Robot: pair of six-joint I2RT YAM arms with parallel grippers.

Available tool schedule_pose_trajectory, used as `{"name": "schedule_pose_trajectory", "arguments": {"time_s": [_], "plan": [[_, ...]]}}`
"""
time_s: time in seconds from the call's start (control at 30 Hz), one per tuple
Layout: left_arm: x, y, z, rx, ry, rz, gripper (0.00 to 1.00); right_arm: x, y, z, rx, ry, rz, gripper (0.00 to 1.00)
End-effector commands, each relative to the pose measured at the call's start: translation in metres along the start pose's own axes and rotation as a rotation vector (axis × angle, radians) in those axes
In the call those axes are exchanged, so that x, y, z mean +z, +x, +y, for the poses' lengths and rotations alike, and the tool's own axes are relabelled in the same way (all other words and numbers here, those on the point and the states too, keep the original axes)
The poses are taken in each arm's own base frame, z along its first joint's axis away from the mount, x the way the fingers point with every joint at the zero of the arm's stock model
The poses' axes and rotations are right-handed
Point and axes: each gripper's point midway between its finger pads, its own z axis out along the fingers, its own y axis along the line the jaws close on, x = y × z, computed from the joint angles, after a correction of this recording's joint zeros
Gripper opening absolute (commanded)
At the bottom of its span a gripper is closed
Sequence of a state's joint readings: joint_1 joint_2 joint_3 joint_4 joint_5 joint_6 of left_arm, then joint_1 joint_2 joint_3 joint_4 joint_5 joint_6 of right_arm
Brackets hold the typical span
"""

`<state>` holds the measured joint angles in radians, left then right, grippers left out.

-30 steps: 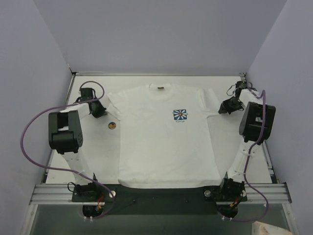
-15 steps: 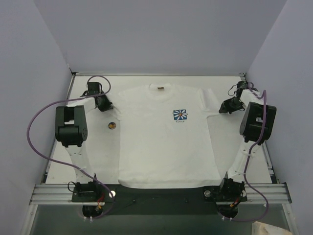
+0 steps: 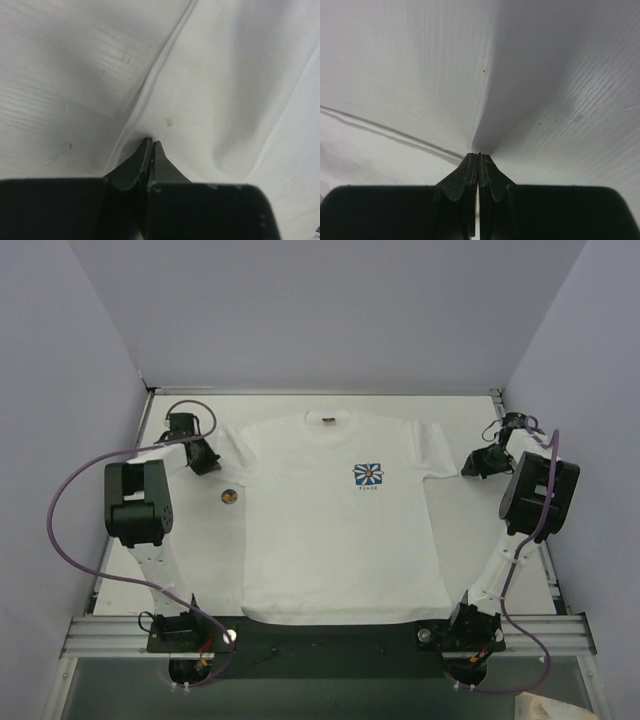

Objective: Pin the brooch onto the clothing

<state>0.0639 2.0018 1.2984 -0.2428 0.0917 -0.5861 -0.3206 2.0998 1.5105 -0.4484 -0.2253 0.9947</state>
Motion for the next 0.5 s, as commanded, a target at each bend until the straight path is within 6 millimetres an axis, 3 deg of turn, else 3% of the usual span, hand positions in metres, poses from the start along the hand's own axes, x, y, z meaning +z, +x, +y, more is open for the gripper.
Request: {"name": "schedule_pose_trajectory", "arguments": {"time_s": [0.0, 0.07, 0.2, 0.37, 0.47], "plan": [[-0.017, 0.007, 0.029, 0.007, -0.106, 0.004, 0.0, -0.019, 0.005, 0.0, 0.012, -0.017, 0.0, 0.0], [-0.02, 0.009, 0.029, 0.007, -0.105, -0.003, 0.0, -0.019, 0.006, 0.006, 0.005, -0.046, 0.011, 0.0], [-0.036, -0.014, 0.007, 0.029, -0.02, -0.102, 0.0, -0.03, 0.009, 0.026, -0.083, -0.109, 0.017, 0.0], [-0.073, -0.039, -0.018, 0.084, 0.045, -0.197, 0.0, -0.059, 0.02, 0.051, -0.232, -0.142, -0.069, 0.0], [-0.089, -0.039, -0.019, 0.101, 0.057, -0.214, 0.0, -0.077, 0.035, 0.063, -0.352, -0.14, -0.121, 0.0]]}}
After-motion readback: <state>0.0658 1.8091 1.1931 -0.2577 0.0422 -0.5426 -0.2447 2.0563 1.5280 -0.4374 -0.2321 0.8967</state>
